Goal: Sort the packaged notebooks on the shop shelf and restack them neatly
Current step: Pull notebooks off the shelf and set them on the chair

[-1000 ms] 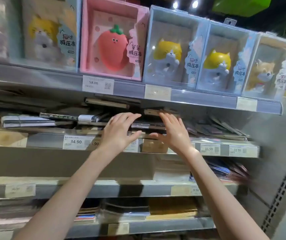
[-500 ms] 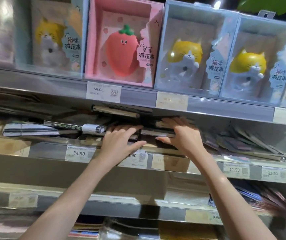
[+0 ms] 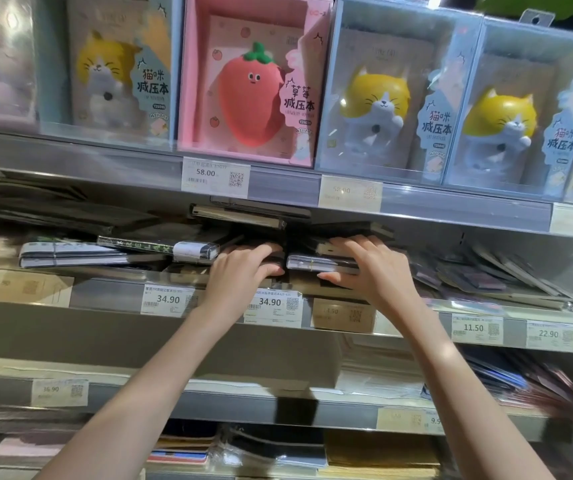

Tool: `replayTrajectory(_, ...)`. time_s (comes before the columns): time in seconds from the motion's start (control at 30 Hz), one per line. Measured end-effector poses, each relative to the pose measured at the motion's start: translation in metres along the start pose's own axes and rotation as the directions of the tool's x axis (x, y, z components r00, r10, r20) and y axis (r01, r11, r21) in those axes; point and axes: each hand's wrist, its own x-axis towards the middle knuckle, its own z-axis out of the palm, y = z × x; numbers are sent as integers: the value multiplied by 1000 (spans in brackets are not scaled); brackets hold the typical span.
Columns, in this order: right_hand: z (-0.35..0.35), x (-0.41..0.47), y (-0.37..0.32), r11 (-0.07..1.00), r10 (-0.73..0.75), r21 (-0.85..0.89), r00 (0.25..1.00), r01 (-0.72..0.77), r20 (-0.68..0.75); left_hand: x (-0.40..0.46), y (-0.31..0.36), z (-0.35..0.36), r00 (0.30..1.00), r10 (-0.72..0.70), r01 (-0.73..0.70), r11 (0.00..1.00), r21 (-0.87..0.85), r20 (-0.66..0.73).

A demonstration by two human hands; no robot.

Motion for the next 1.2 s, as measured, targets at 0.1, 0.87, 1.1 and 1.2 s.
replayTrajectory(0.1, 0, -4, 3, 1000, -13, 3, 999, 13, -35, -3, -6, 6, 994, 98, -97, 995, 39, -48)
replayTrajectory(0.87, 1, -38, -1, 998, -64, -39, 974, 57, -215, -18, 2, -21, 980, 130, -160, 964, -212, -151)
replayTrajectory(1.1, 4, -35, -14, 993, -81, -104, 964, 56, -254, -28, -47, -42, 931, 200, -189, 980, 66, -306)
replayTrajectory(1.2, 4, -33, -20, 994, -50, -107, 963, 22, -266, -25, -62, -40, 945, 140, -153, 988, -22, -297)
